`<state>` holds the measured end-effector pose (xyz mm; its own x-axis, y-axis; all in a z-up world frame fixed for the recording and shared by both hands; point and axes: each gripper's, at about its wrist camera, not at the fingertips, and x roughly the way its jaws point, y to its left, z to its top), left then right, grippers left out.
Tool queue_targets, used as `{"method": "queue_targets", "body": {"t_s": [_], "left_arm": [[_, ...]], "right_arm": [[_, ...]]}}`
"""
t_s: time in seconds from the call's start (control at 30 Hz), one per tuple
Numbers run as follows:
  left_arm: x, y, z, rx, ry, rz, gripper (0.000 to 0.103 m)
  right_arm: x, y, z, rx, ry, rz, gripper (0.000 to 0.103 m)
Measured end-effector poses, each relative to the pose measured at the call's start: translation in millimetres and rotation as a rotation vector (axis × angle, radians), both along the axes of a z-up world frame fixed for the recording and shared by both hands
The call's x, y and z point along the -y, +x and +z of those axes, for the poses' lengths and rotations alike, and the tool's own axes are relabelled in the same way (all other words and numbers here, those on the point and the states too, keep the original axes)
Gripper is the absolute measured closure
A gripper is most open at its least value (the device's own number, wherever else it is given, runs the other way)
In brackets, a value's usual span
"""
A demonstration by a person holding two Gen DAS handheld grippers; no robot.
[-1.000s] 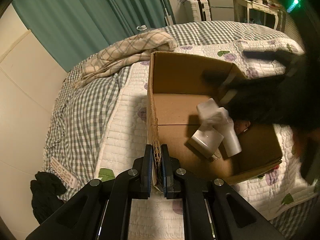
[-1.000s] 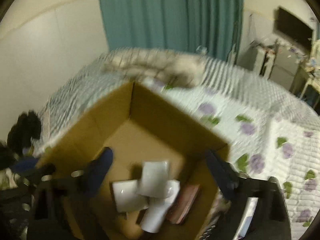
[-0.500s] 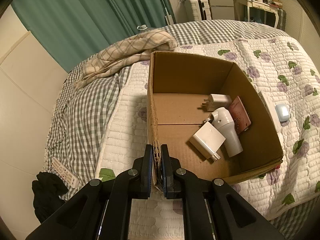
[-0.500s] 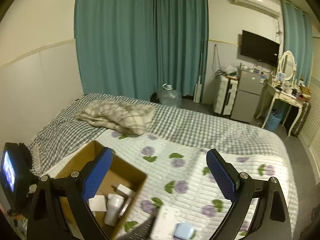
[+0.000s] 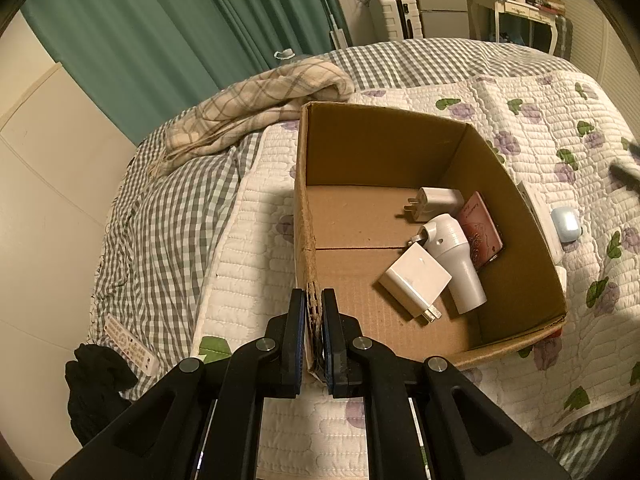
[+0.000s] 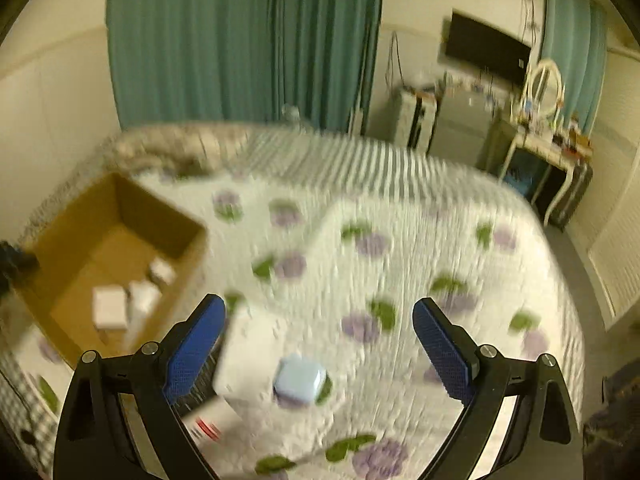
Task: Organize rigid objects
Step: 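Move the right gripper back toward the remaining items, then grasp the light-blue earbud case with the right gripper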
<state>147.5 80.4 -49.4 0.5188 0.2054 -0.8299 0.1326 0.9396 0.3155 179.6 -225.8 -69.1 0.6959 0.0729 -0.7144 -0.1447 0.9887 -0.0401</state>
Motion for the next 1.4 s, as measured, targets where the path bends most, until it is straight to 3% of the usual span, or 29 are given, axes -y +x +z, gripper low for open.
{"method": "queue_targets", "body": {"t_s": [0.17,0.37,0.53,0.77,0.93,1.4], "left_arm": [[0,0,0,-0.001,0.002,0.0,0.096],[-1,-1,1,0.0,0.006,0.002,0.096],[-1,-1,0,-0.002,0.006,0.002,0.096],[-1,0,1,-0.002,-0.001,0.006,0.096],[0,2,2,-0.004,-0.01,0.003,0.096],[-3,3,2,-0.012,-0.027,-0.003,0.096]], "right_arm": [[5,2,-56,-0.089,-0.019,0.002,0.008],[3,15,-93,-0.215,-0.047,-0.006,0.008],[-9,26,-116,-0.299,-0.091,0.023,0.025],[-9,46,-133,-0.346,-0.085,-0.018,0.032],[-10,51,-132,-0.324,-0.072,-0.026,0.049],[7,23,-71,-0.155,0.055,0.009,0.049]]}}
